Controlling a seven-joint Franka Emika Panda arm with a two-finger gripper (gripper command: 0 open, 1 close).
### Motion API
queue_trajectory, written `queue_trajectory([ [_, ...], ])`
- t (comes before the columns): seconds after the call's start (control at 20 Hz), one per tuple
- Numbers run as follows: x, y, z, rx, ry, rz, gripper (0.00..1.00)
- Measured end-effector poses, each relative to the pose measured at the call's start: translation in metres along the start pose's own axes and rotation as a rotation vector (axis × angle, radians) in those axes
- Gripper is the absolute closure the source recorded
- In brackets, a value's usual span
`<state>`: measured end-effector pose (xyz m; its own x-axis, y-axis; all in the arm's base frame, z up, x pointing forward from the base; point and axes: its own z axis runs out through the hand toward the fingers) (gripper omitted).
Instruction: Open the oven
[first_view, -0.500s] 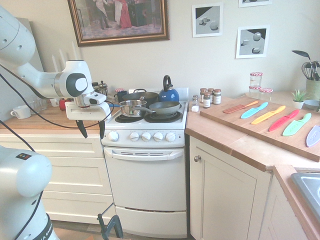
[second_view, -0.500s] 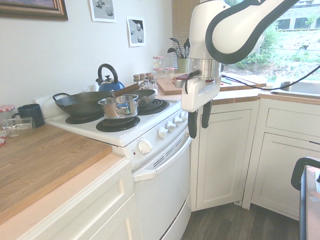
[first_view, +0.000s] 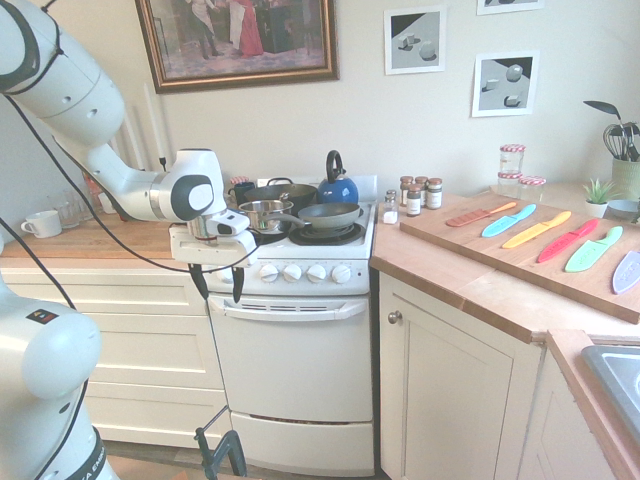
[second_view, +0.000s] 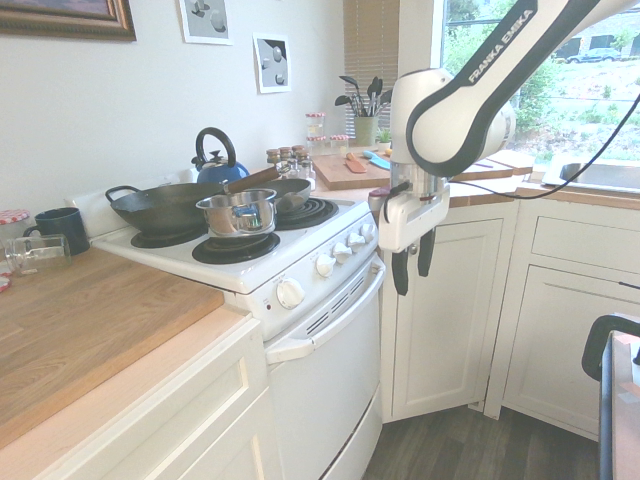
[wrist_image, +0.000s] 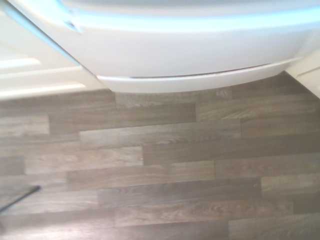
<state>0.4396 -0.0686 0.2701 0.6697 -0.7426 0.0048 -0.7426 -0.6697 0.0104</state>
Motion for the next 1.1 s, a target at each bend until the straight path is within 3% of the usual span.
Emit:
queue_trajectory([
  [0.4, 0.062, -0.021, 0.069, 0.047, 0.079, -0.068, 0.0],
  [0.75, 0.096, -0.072, 0.067, 0.09, 0.128, -0.1, 0.0],
  [1.1, 0.115, -0.071, 0.08, 0.102, 0.121, -0.085, 0.0],
])
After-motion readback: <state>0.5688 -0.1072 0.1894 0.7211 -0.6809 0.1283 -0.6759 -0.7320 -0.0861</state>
